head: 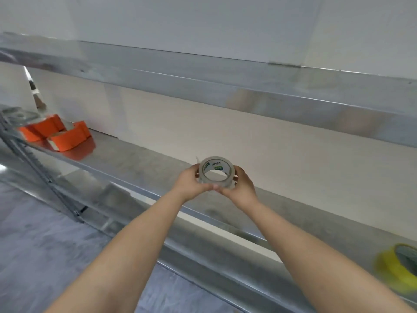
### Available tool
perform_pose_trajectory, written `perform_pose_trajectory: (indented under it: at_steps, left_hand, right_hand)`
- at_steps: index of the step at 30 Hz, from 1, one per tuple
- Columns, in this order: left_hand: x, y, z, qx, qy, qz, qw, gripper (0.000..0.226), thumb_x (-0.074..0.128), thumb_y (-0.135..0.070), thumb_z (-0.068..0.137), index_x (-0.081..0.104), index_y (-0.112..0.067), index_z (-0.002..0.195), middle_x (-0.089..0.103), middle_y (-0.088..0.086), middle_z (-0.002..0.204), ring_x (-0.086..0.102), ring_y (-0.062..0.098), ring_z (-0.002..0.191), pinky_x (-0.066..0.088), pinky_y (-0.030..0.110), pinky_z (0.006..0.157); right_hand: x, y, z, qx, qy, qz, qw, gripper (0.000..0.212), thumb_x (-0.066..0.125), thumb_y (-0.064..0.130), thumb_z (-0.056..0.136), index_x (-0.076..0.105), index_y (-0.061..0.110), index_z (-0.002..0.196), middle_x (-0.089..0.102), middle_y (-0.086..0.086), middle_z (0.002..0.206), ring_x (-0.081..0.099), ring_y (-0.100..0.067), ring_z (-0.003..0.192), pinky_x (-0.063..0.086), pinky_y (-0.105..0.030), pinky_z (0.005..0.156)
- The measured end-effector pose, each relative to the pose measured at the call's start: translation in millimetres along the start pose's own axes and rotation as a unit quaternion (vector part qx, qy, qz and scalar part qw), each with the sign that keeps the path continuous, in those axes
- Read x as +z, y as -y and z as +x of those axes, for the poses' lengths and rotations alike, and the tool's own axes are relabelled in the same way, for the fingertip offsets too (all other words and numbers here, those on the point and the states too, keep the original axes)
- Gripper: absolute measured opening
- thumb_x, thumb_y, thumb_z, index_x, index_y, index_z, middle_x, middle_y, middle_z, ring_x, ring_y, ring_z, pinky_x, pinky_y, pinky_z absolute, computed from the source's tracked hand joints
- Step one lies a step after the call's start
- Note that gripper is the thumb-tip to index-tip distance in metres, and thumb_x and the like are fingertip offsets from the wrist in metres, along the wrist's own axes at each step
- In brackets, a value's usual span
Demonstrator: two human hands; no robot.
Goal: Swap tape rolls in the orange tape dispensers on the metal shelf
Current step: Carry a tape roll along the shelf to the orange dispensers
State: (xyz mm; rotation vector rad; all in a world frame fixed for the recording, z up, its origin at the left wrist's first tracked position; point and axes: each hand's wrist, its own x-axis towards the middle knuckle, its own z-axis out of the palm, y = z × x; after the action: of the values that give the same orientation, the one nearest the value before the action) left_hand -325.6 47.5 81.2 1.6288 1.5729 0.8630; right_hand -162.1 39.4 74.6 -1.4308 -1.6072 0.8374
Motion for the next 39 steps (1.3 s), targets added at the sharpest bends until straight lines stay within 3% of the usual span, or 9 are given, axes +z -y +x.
perform_pose_trajectory:
  at_steps: [3, 9, 13, 22, 26, 30, 35, 39]
  left_hand:
    - [-28, 12, 1, -0.003, -0.006, 0.008, 1.0, 0.073, 0.084, -0.028, 0.062, 0.053, -0.011, 0.125, 0.061, 0.008, 0.125, 0.057, 0.022, 0.114, 0.045, 0.031, 0.098]
    - [-91, 43, 1, -0.005, -0.033, 0.004, 0.999, 0.069, 0.084, -0.026, 0.062, 0.054, -0.01, 0.123, 0.063, 0.005, 0.118, 0.056, 0.016, 0.103, 0.043, 0.024, 0.087]
    - [-133, 66, -1, -0.012, -0.054, -0.001, 0.998, 0.07, 0.084, -0.024, 0.062, 0.054, -0.011, 0.123, 0.059, -0.001, 0.108, 0.052, 0.011, 0.096, 0.039, 0.021, 0.082]
    - [-213, 120, 7, -0.047, -0.104, -0.003, 0.993, 0.077, 0.087, -0.03, 0.055, 0.053, -0.013, 0.122, 0.059, 0.0, 0.114, 0.053, 0.015, 0.105, 0.043, 0.026, 0.09]
    - [-238, 140, 19, -0.064, -0.12, -0.007, 0.991, 0.078, 0.087, -0.031, 0.055, 0.052, -0.015, 0.122, 0.056, -0.007, 0.107, 0.051, 0.01, 0.1, 0.04, 0.023, 0.085]
    - [-261, 164, 41, -0.072, -0.131, 0.004, 0.989, 0.069, 0.086, -0.032, 0.056, 0.055, -0.017, 0.116, 0.057, -0.009, 0.103, 0.055, 0.012, 0.098, 0.041, 0.023, 0.083]
    - [-293, 194, 75, -0.086, -0.15, -0.011, 0.985, 0.07, 0.086, -0.027, 0.058, 0.055, -0.013, 0.118, 0.059, -0.005, 0.107, 0.054, 0.011, 0.098, 0.04, 0.021, 0.086]
    - [-315, 221, 89, -0.105, -0.169, -0.026, 0.98, 0.072, 0.087, -0.025, 0.058, 0.054, -0.011, 0.12, 0.059, -0.005, 0.108, 0.056, 0.013, 0.099, 0.042, 0.021, 0.087]
  right_hand:
    - [26, 15, 7, -0.01, 0.005, -0.007, 1.0, 0.066, 0.084, 0.03, 0.061, 0.051, 0.015, 0.116, 0.061, -0.004, 0.117, 0.052, -0.011, 0.096, 0.04, -0.023, 0.081]
    - [88, 50, 22, -0.033, 0.025, 0.004, 0.999, 0.063, 0.084, 0.026, 0.061, 0.052, 0.014, 0.115, 0.061, -0.005, 0.115, 0.052, -0.011, 0.096, 0.039, -0.023, 0.079]
    - [132, 69, 30, -0.055, 0.048, 0.022, 0.997, 0.061, 0.083, 0.026, 0.062, 0.053, 0.017, 0.114, 0.059, 0.003, 0.107, 0.053, -0.012, 0.097, 0.039, -0.022, 0.08]
    - [219, 107, 56, -0.079, 0.086, 0.051, 0.992, 0.064, 0.083, 0.026, 0.061, 0.052, 0.018, 0.116, 0.057, 0.006, 0.109, 0.051, -0.009, 0.1, 0.04, -0.023, 0.083]
    - [249, 115, 78, -0.092, 0.109, 0.045, 0.989, 0.062, 0.083, 0.028, 0.061, 0.052, 0.02, 0.115, 0.059, 0.004, 0.111, 0.053, -0.011, 0.101, 0.041, -0.024, 0.084]
    - [282, 119, 105, -0.104, 0.128, 0.048, 0.985, 0.059, 0.083, 0.03, 0.061, 0.052, 0.026, 0.112, 0.059, 0.009, 0.107, 0.055, -0.01, 0.099, 0.04, -0.014, 0.076]
    - [328, 129, 151, -0.098, 0.155, 0.026, 0.983, 0.064, 0.082, 0.032, 0.061, 0.051, 0.023, 0.116, 0.061, 0.003, 0.116, 0.056, -0.014, 0.104, 0.046, -0.028, 0.087]
    - [362, 140, 176, -0.102, 0.192, 0.01, 0.976, 0.06, 0.083, 0.029, 0.06, 0.052, 0.024, 0.111, 0.059, 0.008, 0.107, 0.056, -0.012, 0.1, 0.045, -0.027, 0.084]
